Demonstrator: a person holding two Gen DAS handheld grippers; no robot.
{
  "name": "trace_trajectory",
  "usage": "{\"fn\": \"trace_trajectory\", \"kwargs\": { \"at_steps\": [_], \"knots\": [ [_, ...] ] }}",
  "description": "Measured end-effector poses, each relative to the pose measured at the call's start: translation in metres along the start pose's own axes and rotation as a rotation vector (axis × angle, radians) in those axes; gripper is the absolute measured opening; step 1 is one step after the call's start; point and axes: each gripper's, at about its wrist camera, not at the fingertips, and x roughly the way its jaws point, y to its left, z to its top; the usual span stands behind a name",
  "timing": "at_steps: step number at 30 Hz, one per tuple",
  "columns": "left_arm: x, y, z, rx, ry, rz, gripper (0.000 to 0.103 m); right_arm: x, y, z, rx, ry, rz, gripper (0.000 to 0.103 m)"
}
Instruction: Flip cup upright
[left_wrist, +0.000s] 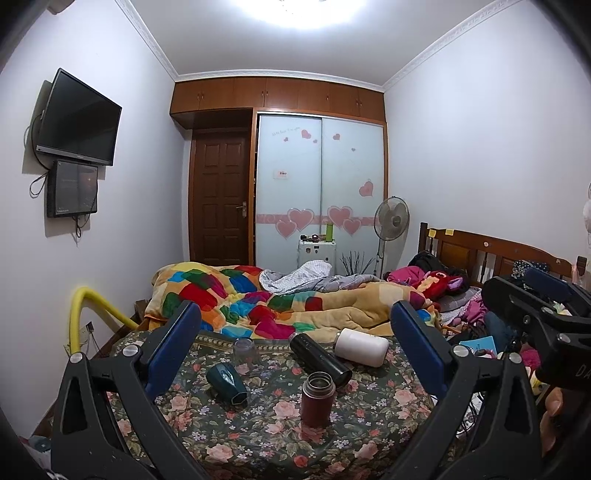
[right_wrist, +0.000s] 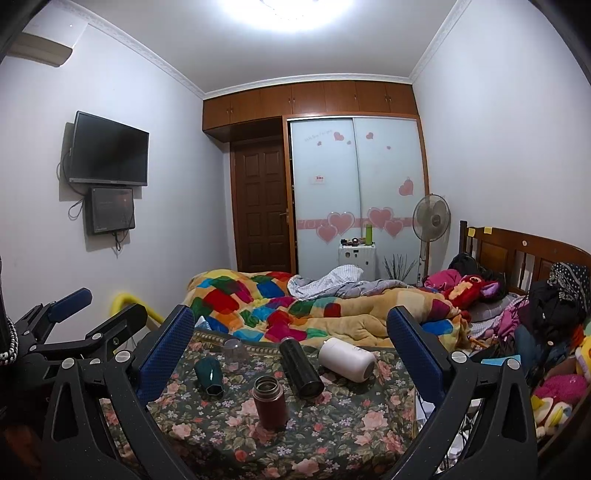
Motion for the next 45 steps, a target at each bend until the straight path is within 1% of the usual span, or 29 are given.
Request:
{"fn": "trace_trajectory", "kwargs": {
  "at_steps": [26, 45],
  "knots": [
    [0.0012, -0.0055, 0.0017, 0.003, -0.001, -0.008, 0.103, -0.0002, 0.0003, -0.0001, 0.005, 0.000, -0.002, 0.103],
    [0.0032, -0.0017, 0.0025, -0.003, 0.016, -0.033, 0.103, 0.0029, 0.0009, -0.0022, 0.017, 0.010, -0.009, 0.103]
  ]
}}
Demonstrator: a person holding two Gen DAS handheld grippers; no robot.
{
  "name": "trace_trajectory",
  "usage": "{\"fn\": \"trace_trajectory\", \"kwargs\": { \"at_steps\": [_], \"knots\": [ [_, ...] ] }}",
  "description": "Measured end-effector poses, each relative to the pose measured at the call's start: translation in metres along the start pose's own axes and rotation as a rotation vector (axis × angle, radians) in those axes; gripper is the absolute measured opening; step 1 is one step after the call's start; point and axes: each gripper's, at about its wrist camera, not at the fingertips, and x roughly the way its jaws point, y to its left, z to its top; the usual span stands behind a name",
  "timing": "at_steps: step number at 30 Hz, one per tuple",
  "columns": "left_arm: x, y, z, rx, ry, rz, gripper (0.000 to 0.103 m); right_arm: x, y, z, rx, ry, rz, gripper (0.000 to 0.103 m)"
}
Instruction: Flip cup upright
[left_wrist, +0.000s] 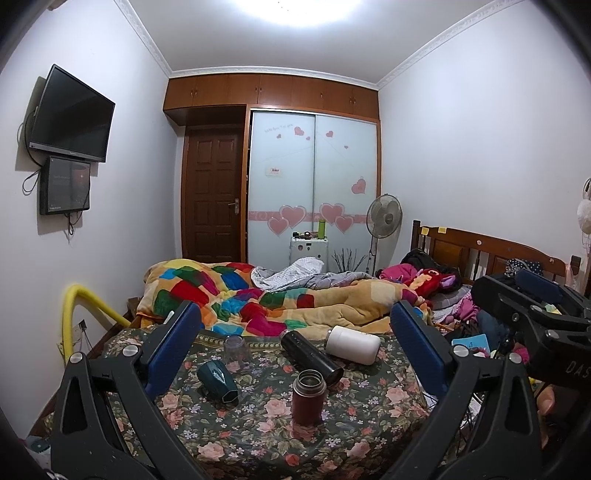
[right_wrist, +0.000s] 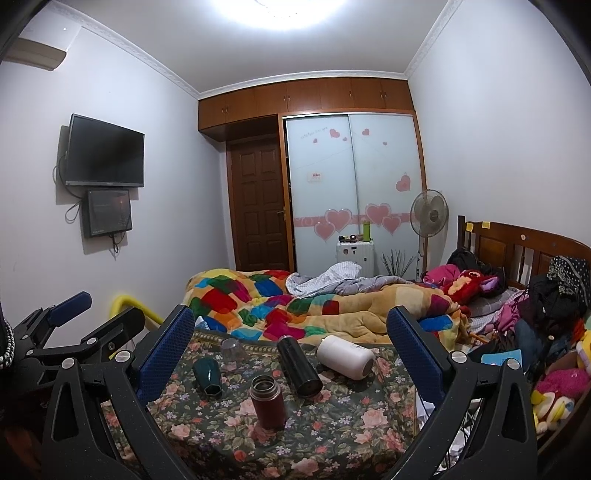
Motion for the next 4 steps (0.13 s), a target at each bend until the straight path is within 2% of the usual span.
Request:
{"fn": "trace_trajectory", "kwargs": {
  "at_steps": [4],
  "knots": [
    [0.0013, 0.0043, -0.0020, -0.008, 0.005, 0.005, 0.103, 0.0027, 0.0005, -0.0012, 0.000, 0.010, 0.001, 0.103]
  ]
}}
